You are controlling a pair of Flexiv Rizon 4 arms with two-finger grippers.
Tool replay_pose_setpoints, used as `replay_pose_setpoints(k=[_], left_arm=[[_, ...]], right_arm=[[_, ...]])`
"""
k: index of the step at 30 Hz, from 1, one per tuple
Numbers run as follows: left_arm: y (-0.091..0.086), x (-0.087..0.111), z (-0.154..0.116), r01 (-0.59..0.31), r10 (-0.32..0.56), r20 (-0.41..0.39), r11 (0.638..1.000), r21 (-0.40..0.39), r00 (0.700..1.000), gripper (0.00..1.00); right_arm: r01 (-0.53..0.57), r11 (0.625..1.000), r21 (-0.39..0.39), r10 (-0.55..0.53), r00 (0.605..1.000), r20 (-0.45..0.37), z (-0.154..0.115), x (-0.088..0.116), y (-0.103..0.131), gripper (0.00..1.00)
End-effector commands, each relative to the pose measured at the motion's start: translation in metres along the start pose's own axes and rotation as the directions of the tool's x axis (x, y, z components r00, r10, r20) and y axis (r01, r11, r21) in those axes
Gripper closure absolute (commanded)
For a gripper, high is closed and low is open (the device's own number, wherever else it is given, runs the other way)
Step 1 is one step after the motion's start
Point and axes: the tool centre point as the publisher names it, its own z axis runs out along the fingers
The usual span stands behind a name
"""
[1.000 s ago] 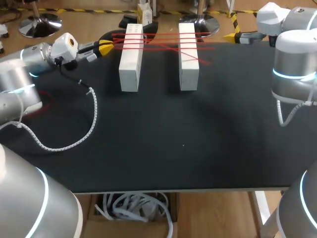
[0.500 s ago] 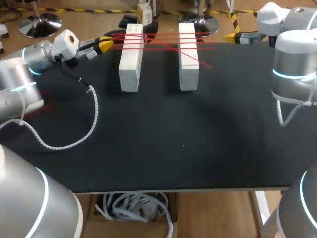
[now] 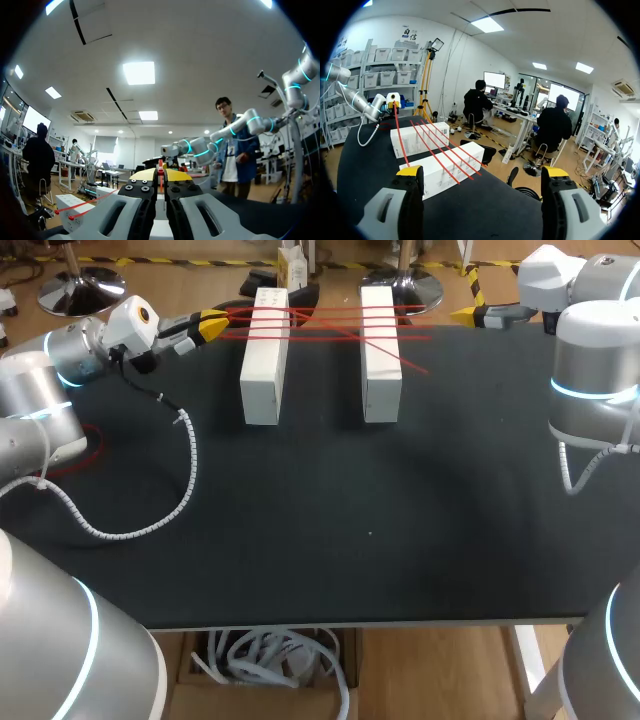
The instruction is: Grab the tape and strap the tape.
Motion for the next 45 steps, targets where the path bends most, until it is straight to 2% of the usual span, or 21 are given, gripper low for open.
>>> replay_pose_setpoints(k=[1, 5, 9, 15, 16, 23, 33, 45], left_arm=[[0.0, 0.0, 0.0, 0.001, -0.001, 0.0, 1.0, -0.001, 1.0, 1.0], [0.0, 0.001, 0.002, 0.012, -0.012, -0.009, 1.0, 0.006, 1.0, 1.0], [-0.003, 0.005, 0.014, 0.041, -0.038, -0.036, 0.994, 0.103, 0.999, 1.0], [-0.014, 0.01, 0.034, 0.045, -0.04, -0.034, 0.984, 0.171, 0.999, 1.0], [-0.015, 0.011, 0.037, 0.048, -0.043, -0.031, 0.987, 0.154, 0.999, 1.0], [-0.034, 0.016, 0.054, 0.052, -0.051, -0.011, 0.98, 0.19, 0.999, 1.0], [-0.064, 0.021, 0.067, 0.032, -0.031, -0.012, 0.986, 0.162, 0.999, 1.0], [-0.087, 0.032, 0.084, 0.026, -0.026, -0.006, 0.988, 0.152, 1.0, 1.0]], right_arm=[[0.0, 1.0, 0.002, 0.0, 1.0, -0.001, 0.0, 0.0, 0.0, 0.0], [0.0, 1.0, 0.002, 0.0, 1.0, -0.001, 0.0, 0.0, 0.0, 0.0], [0.0, 1.0, 0.002, 0.0, 1.0, -0.001, 0.0, 0.0, 0.0, 0.0], [0.0, 1.0, 0.002, 0.0, 1.0, -0.001, 0.0, 0.0, 0.0, 0.0], [0.0, 1.0, 0.002, 0.0, 1.0, -0.001, 0.0, 0.0, 0.0, 0.0], [0.0, 1.0, 0.002, 0.0, 1.0, -0.001, 0.0, 0.0, 0.0, 0.0], [0.0, 1.0, 0.002, 0.0, 1.0, -0.001, 0.0, 0.0, 0.0, 0.0], [0.0, 1.0, 0.002, 0.0, 1.0, -0.001, 0.0, 0.0, 0.0, 0.0]])
